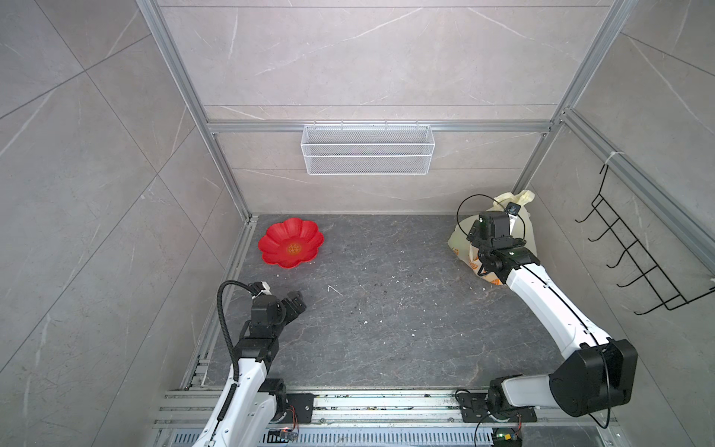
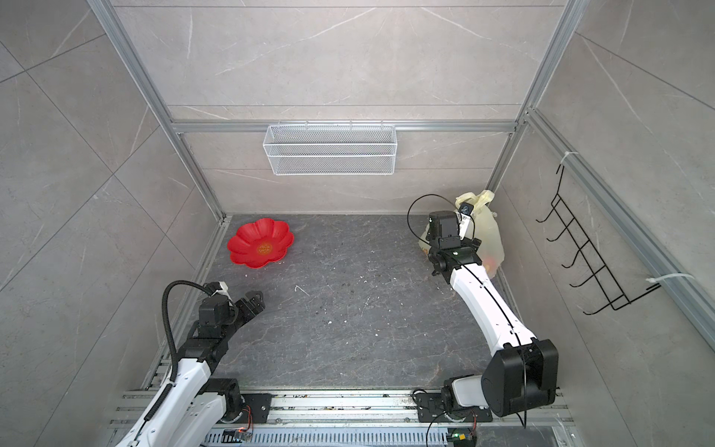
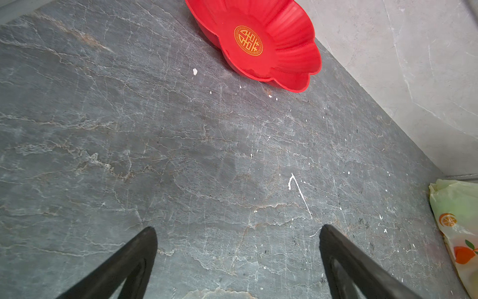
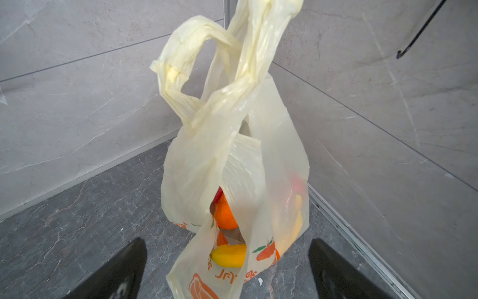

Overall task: Take the fake fruits out of the plastic bag
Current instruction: 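Reach the right gripper to the bag handles and grasp them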

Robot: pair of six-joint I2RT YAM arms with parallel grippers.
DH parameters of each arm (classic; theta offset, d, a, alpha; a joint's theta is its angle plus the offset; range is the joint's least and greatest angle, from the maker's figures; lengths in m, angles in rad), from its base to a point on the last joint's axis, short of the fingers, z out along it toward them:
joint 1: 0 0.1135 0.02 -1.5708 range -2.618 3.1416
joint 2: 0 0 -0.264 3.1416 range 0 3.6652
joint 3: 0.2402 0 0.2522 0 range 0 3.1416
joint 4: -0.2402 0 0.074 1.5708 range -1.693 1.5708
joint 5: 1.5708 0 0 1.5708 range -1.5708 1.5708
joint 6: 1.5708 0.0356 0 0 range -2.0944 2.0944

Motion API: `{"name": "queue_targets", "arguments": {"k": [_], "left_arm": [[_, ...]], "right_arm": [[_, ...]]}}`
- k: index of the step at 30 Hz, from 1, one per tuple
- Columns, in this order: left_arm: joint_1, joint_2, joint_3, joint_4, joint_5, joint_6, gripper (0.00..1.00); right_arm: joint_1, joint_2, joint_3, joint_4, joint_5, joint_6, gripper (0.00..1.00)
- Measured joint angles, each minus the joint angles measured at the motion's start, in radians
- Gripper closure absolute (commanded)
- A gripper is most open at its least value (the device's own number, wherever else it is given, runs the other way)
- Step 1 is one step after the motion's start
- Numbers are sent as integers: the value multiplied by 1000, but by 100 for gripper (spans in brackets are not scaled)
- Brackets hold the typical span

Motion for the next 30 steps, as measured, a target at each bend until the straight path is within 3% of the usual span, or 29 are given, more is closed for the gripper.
{"name": "queue_targets", "arguments": {"k": [15, 18, 21, 28, 30], "left_arm": [[0, -15, -2, 11, 2, 0, 0], [0, -15, -10, 14, 4, 0, 0], [0, -15, -17, 16, 10, 0, 0], [0, -15, -25, 18, 9, 0, 0], [0, -15, -25, 18, 9, 0, 0]], "right_arm": [[-11, 66, -173, 226, 42, -17, 1], [-11, 72, -202, 258, 48, -21, 6], [-11, 73, -208, 287, 49, -25, 22], [-11, 101, -234, 325, 20, -8, 88], [-11, 101, -241, 325, 8, -5, 98]]}}
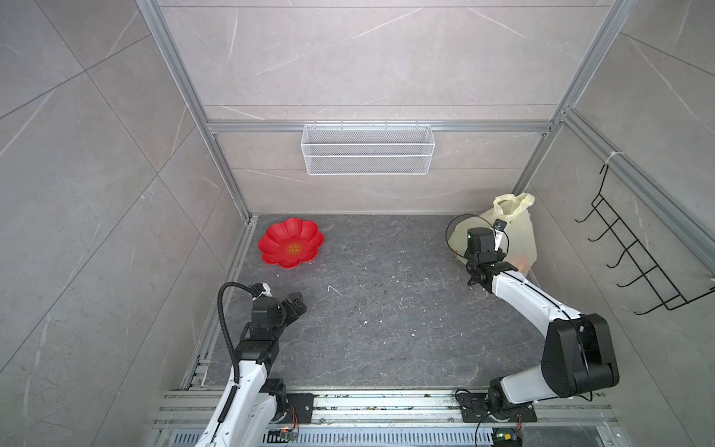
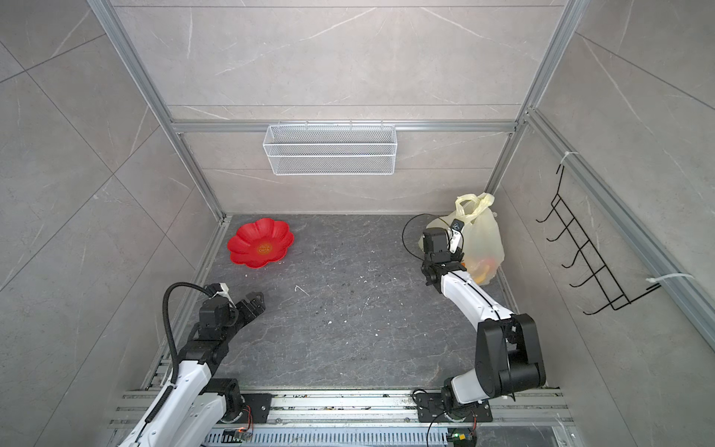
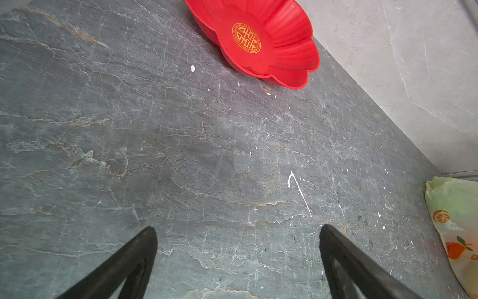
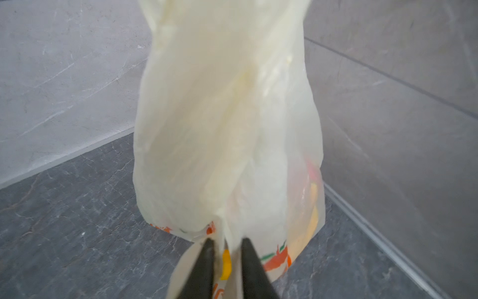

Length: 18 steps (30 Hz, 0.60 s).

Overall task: Take the fake fruits out of the plastic bag
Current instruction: 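Reach the right gripper to the bag handles and grasp them, then drag the bag by its handles with the right gripper toward the robot's center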

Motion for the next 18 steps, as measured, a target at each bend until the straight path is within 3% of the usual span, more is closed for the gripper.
{"name": "queue_targets", "arguments": {"k": [10, 18], "left_arm": [[0, 0, -1, 0, -11, 0, 0], [0, 14, 1, -7, -20, 0, 0]], "right_arm": [[34, -112, -47, -9, -88, 0, 100], [288, -151, -49, -50, -128, 5, 100]]}}
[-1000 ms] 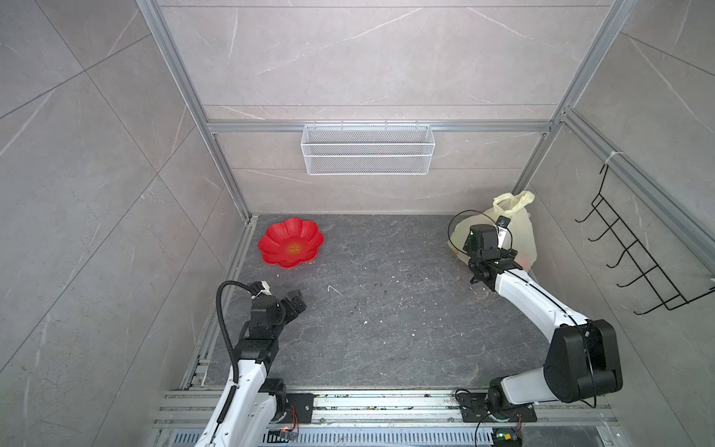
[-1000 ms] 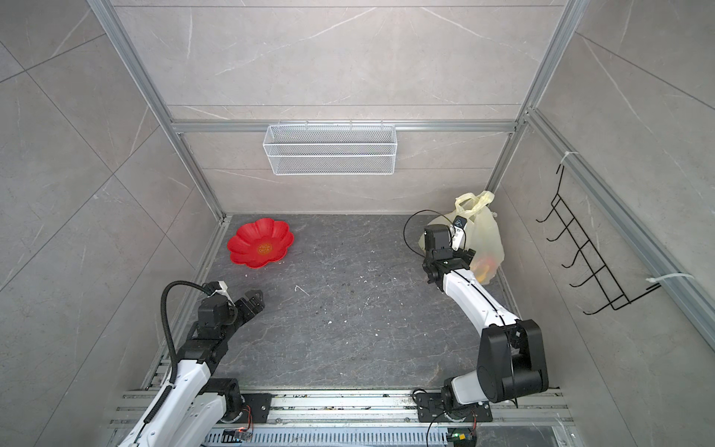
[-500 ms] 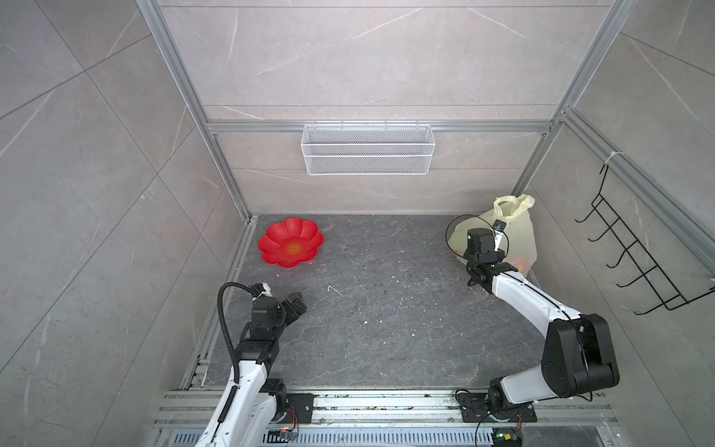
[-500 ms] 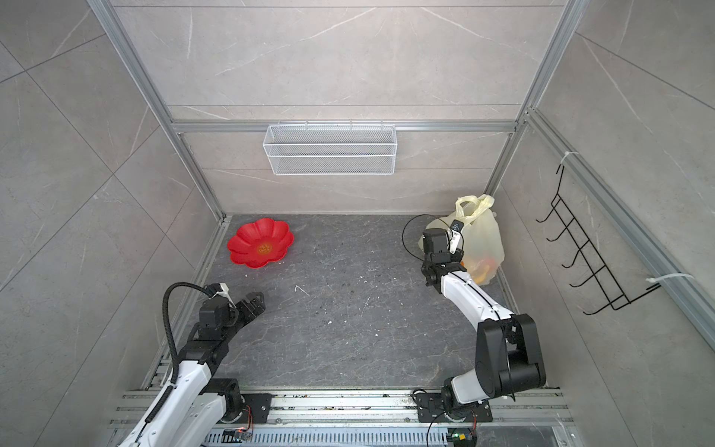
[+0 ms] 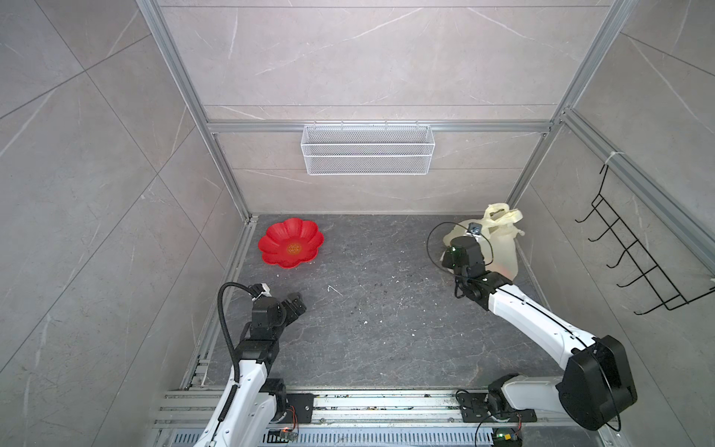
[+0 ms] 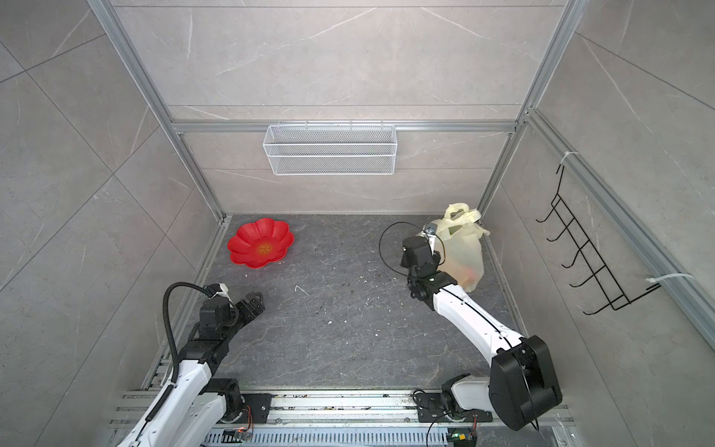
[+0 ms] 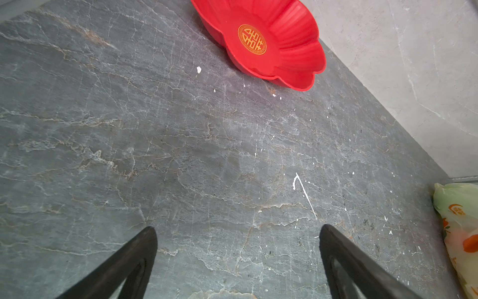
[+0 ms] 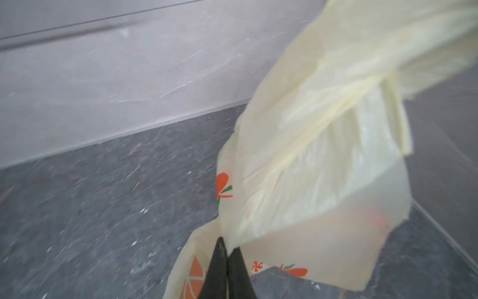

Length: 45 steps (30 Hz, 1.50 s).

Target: Take the fake fruits out of the plastic bag

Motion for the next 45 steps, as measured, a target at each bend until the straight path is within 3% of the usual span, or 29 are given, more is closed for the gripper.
{"name": "queue_targets", "arguments": {"k": [14, 19, 21, 26, 28, 30, 39, 45], "left_arm": [[0, -20, 85, -186, 1, -65, 0], [0, -40, 141, -256, 24, -75, 0], [0, -35, 164, -280, 45, -79, 0], [-4, 35, 243, -324, 132, -82, 4], [-34, 86, 299, -339, 167, -78, 4], [-109, 130, 360, -348, 169, -66, 4], [-702, 293, 705, -366, 10, 143, 3], [-941, 405, 861, -376, -148, 333, 1]], "right_arm": [[646, 180, 171, -124, -4, 9, 100], [780, 176, 176, -204, 0, 12, 100], [797, 149, 159, -239, 3, 31, 92], [797, -57, 24, -303, 51, 95, 39], [796, -158, -32, -317, 62, 112, 29], [796, -231, -71, -319, 64, 113, 28], [796, -433, -205, -351, 85, 158, 27], [796, -543, -250, -397, 130, 206, 26]]}}
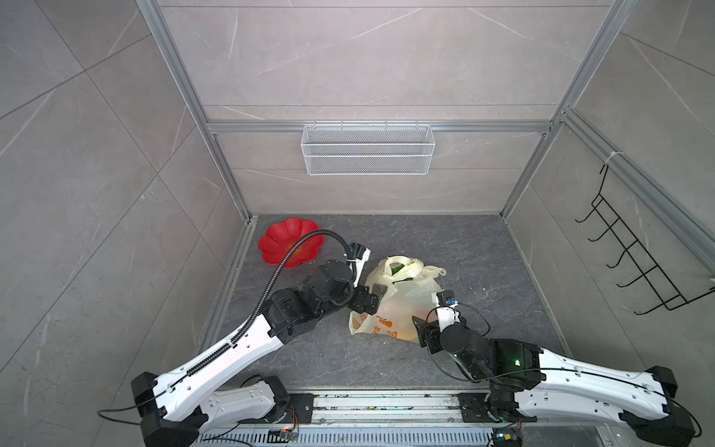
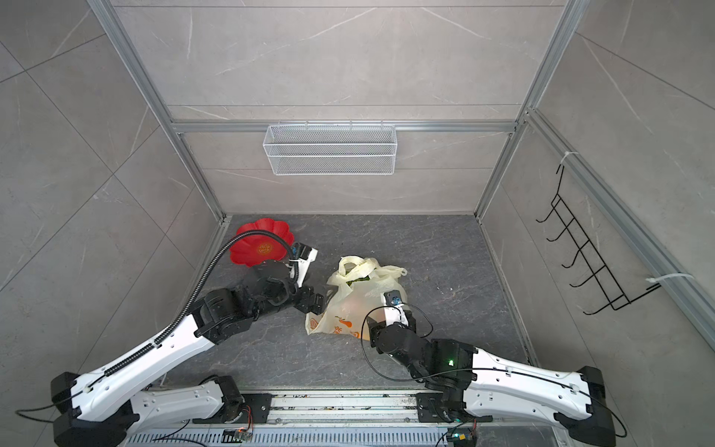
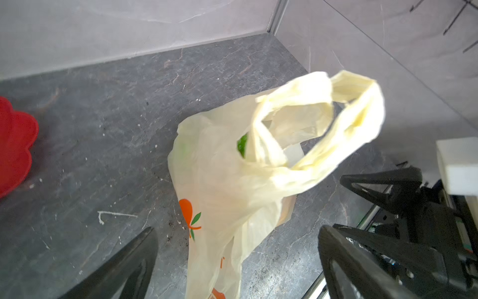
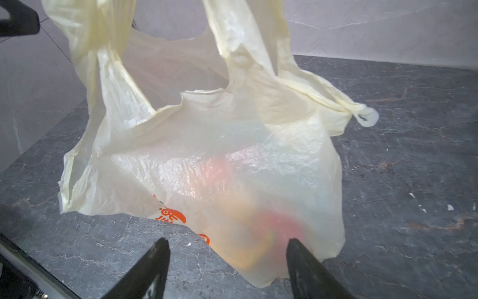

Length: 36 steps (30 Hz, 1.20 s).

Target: Take the fake fruits out of the plastic bag

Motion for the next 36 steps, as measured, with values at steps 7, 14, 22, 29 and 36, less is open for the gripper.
{"name": "queue_targets", "arguments": {"k": [7, 14, 22, 29, 36], "left_arm": [[-146, 199, 133, -5, -238, 169, 1], [-140, 313, 185, -4, -503, 210, 19], [-48, 261, 184, 76, -437, 179, 32], [-8, 190, 172, 117, -351, 137, 31], [6, 174, 127, 120, -318, 108, 31]], "right_arm": [[0, -22, -37, -19, 26, 29, 25], [0, -24, -46, -13, 39, 32, 24], [0, 128, -12, 126, 34, -51, 22], [0, 333, 141, 275, 2, -125, 10], [0, 427, 198, 350, -29, -64, 5]]}}
